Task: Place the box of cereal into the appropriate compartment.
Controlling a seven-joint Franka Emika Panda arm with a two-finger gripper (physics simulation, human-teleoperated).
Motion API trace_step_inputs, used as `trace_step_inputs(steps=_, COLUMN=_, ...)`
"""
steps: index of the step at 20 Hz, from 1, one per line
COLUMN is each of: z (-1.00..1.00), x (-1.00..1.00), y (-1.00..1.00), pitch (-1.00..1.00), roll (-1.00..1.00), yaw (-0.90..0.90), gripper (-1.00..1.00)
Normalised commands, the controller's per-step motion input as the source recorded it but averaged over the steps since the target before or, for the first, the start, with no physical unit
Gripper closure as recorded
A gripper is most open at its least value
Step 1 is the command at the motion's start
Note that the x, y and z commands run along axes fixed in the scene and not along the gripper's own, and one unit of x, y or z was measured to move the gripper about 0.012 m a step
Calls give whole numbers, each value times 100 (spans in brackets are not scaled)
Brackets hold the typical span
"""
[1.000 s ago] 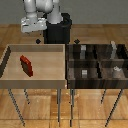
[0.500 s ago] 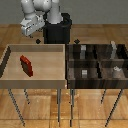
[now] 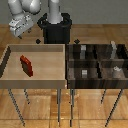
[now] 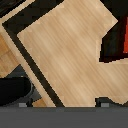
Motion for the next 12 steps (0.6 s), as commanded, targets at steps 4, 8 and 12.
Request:
trace_step_inputs(steps=4, z=0, x=100, y=0, pitch=0, roll=0, yaw=0, gripper=-100)
trace_step_inputs(steps=8, z=0, x=100, y=0, pitch=0, roll=0, yaw=0, gripper=-100)
trace_step_inputs(steps=12, z=-12, x=100, y=0, pitch=0, roll=0, yaw=0, gripper=-100)
